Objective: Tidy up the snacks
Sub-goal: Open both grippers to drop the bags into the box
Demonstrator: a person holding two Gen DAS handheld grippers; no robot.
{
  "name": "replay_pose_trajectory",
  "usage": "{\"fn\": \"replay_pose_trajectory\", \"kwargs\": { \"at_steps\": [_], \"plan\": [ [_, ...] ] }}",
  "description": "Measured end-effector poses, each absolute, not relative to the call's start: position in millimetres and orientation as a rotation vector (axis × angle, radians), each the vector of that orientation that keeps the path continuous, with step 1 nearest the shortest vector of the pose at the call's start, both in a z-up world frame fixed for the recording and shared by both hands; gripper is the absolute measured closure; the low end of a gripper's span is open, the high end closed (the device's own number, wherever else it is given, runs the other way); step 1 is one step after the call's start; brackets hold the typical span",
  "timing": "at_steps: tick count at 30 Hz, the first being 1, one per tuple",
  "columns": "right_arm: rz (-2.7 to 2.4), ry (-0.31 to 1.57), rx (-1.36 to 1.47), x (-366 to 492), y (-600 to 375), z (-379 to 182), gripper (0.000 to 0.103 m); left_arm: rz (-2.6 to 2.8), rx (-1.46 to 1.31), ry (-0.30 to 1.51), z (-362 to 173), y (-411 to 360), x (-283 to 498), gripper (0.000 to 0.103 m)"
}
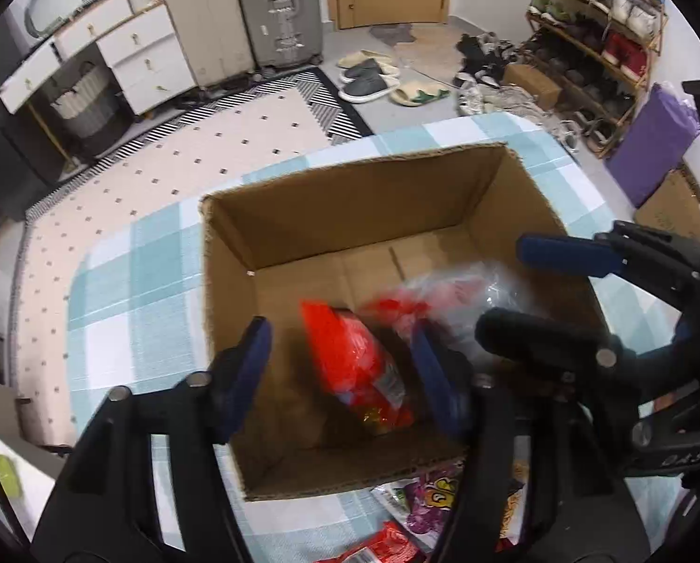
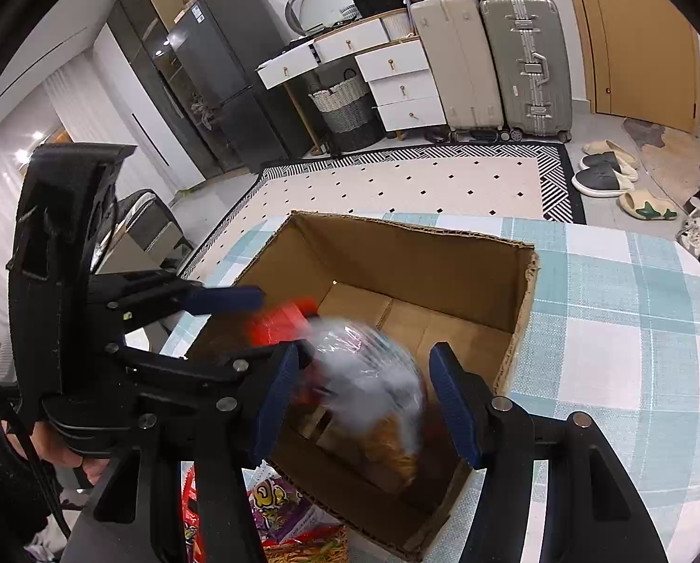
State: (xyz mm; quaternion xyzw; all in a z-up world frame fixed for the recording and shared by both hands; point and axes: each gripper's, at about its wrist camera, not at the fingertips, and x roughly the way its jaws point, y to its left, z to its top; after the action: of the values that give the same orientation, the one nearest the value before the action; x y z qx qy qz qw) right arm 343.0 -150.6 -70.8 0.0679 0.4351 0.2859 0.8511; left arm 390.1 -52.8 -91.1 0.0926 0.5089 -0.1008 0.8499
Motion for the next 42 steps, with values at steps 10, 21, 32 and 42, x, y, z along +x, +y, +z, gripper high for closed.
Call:
{"fn": "replay_pose_trajectory", "kwargs": {
  "at_steps": [10,21,32,42],
  "plan": [
    [0.614,0.865,0.189,320,-165,-50,0.036,-0.198,0.187,0.996,-60,-50,353,0.028],
    [0.633,0.698,0.244,248,-185,-4,0.023,-0.151,0.110,0.824,3,-29,259,0.022],
    [0.626,0.626,0.268,159,-197,3,0.020,-0.118,0.110,0.658,40,-22,152,0.001],
    [0.594,0.511,0.218,68,-186,12,0.017,-0.087,0.081,0.604,45,-10,60,0.001]
  ]
}}
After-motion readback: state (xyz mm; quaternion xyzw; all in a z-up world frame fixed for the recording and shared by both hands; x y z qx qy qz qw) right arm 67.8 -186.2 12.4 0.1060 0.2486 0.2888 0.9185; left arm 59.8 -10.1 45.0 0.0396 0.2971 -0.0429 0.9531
